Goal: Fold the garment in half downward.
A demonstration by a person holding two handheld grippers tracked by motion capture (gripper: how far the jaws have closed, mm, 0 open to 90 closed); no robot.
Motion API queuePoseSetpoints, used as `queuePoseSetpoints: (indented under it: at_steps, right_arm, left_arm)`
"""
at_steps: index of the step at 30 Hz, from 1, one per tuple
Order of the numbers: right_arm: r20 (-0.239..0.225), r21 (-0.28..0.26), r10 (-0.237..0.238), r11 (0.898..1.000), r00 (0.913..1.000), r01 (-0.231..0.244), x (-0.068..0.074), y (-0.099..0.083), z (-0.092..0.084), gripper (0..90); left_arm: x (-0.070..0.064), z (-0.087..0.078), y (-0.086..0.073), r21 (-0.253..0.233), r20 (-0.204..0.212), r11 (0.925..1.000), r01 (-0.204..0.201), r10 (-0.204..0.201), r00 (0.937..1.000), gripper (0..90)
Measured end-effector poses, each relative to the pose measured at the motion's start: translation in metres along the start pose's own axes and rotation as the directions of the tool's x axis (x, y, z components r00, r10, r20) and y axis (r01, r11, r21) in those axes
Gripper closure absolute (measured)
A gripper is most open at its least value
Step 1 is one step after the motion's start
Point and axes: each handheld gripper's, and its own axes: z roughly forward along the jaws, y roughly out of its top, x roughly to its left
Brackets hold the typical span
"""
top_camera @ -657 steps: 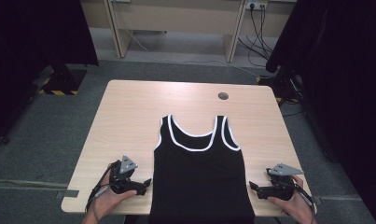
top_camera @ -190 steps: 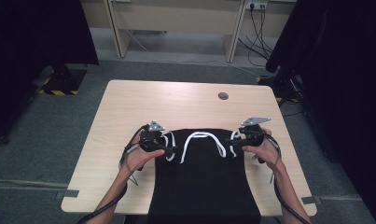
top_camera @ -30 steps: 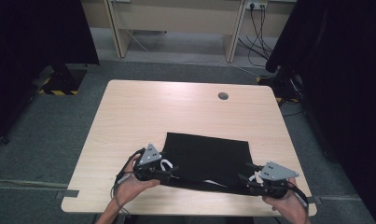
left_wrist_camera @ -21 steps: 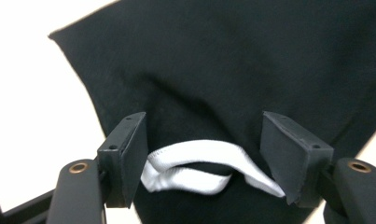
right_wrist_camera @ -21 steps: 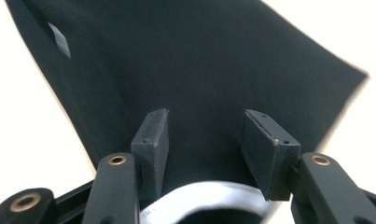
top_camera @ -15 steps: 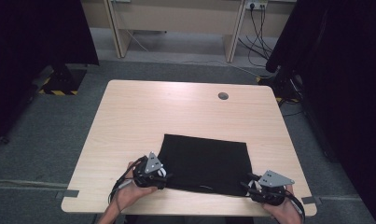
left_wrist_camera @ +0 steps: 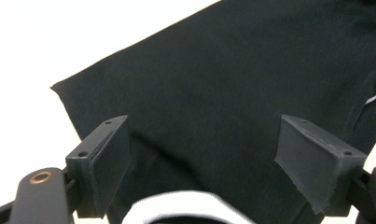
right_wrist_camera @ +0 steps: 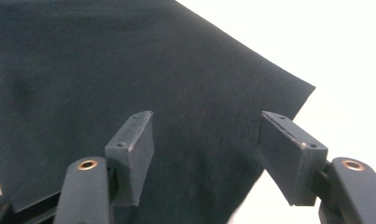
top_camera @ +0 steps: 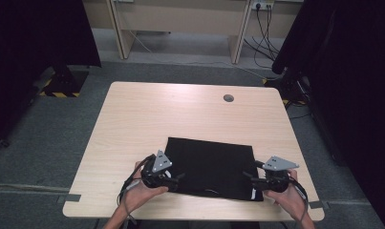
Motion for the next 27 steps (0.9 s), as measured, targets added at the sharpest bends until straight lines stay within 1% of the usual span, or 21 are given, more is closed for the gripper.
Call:
queuePoseSetpoints:
  at_steps: [2, 3, 4, 5, 6, 7, 8, 9, 10, 11, 13, 16, 18, 20, 23, 25, 27]
  right_arm:
    - [0.001, 0.011, 0.012, 1.000, 0.9999, -0.012, -0.003, 0.002, 0.008, 34.8]
    - [0.001, 0.011, 0.012, 1.000, 0.9999, -0.012, -0.003, 0.002, 0.008, 34.8]
    - [0.004, 0.018, 0.022, 1.000, 0.9998, -0.022, -0.006, 0.003, 0.016, 34.1]
    - [0.004, 0.026, 0.033, 0.999, 0.9994, -0.033, -0.007, 0.003, 0.020, 33.8]
    - [0.003, 0.033, 0.036, 0.999, 0.9993, -0.036, -0.008, 0.002, 0.024, 33.3]
    - [0.001, 0.041, 0.042, 0.998, 0.9991, -0.042, -0.009, 0.001, 0.027, 32.9]
    - [-0.001, 0.045, 0.045, 0.998, 0.9990, -0.045, -0.010, -0.001, 0.029, 32.7]
    - [-0.006, 0.043, 0.053, 0.998, 0.9986, -0.053, -0.010, -0.003, 0.031, 32.6]
    - [-0.013, 0.036, 0.062, 0.997, 0.9980, -0.061, -0.011, -0.004, 0.031, 32.6]
    - [-0.014, 0.034, 0.064, 0.997, 0.9979, -0.063, -0.012, -0.004, 0.030, 32.6]
    - [-0.014, 0.036, 0.063, 0.997, 0.9979, -0.063, -0.012, -0.005, 0.030, 32.6]
    - [-0.014, 0.039, 0.062, 0.997, 0.9980, -0.062, -0.013, -0.004, 0.029, 32.2]
    - [-0.009, 0.044, 0.060, 0.997, 0.9982, -0.059, -0.013, -0.003, 0.027, 31.0]
    - [-0.020, 0.030, 0.065, 0.997, 0.9977, -0.065, -0.011, -0.001, 0.023, 30.9]
    - [-0.035, -0.002, 0.068, 0.998, 0.9971, -0.068, -0.005, 0.004, 0.014, 29.1]
    - [-0.044, -0.004, 0.059, 0.998, 0.9973, -0.059, 0.000, 0.005, 0.010, 28.0]
    - [-0.050, 0.009, 0.053, 0.999, 0.9974, -0.052, 0.006, 0.004, 0.008, 27.0]
  left_arm:
    - [-0.002, 0.002, 0.004, -0.009, 0.006, 1.0000, -0.005, 0.005, 1.0000, 16.8]
    - [-0.002, 0.002, 0.004, -0.009, 0.006, 1.0000, -0.005, 0.005, 1.0000, 16.8]
    - [-0.002, 0.005, 0.004, -0.008, 0.012, 1.0000, -0.005, 0.005, 0.9999, 16.8]
    - [-0.001, 0.010, 0.004, 0.007, 0.015, 1.0000, -0.004, 0.004, 0.9999, 16.8]
    - [-0.001, 0.010, 0.004, 0.007, 0.015, 1.0000, -0.004, 0.004, 0.9999, 16.9]
    - [0.000, 0.013, -0.001, 0.038, 0.024, 0.9992, -0.008, 0.007, 0.9997, 17.0]
    - [0.000, 0.013, -0.001, 0.038, 0.024, 0.9992, -0.008, 0.007, 0.9997, 17.0]
    - [0.001, 0.014, -0.004, 0.050, 0.025, 0.9987, -0.005, 0.004, 0.9997, 17.0]
    - [0.001, 0.016, -0.010, 0.080, 0.031, 0.9968, 0.003, -0.006, 0.9995, 16.6]
    - [0.001, 0.017, -0.013, 0.094, 0.036, 0.9955, 0.000, -0.004, 0.9993, 16.1]
    - [0.001, 0.017, -0.015, 0.104, 0.038, 0.9946, -0.004, 0.000, 0.9993, 15.9]
    - [0.000, 0.015, -0.017, 0.100, 0.040, 0.9950, 0.000, -0.004, 0.9992, 15.4]
    - [-0.002, 0.011, -0.015, 0.086, 0.043, 0.9963, 0.001, -0.005, 0.9991, 14.9]
    - [-0.004, 0.006, -0.012, 0.065, 0.047, 0.9979, 0.007, -0.010, 0.9988, 14.4]
    - [-0.005, -0.002, -0.009, 0.050, 0.051, 0.9988, 0.004, -0.006, 0.9987, 13.7]
    - [-0.003, -0.004, -0.010, 0.046, 0.046, 0.9988, 0.015, -0.017, 0.9988, 13.3]
    - [-0.002, -0.005, -0.013, 0.053, 0.047, 0.9981, 0.030, -0.032, 0.9984, 12.5]
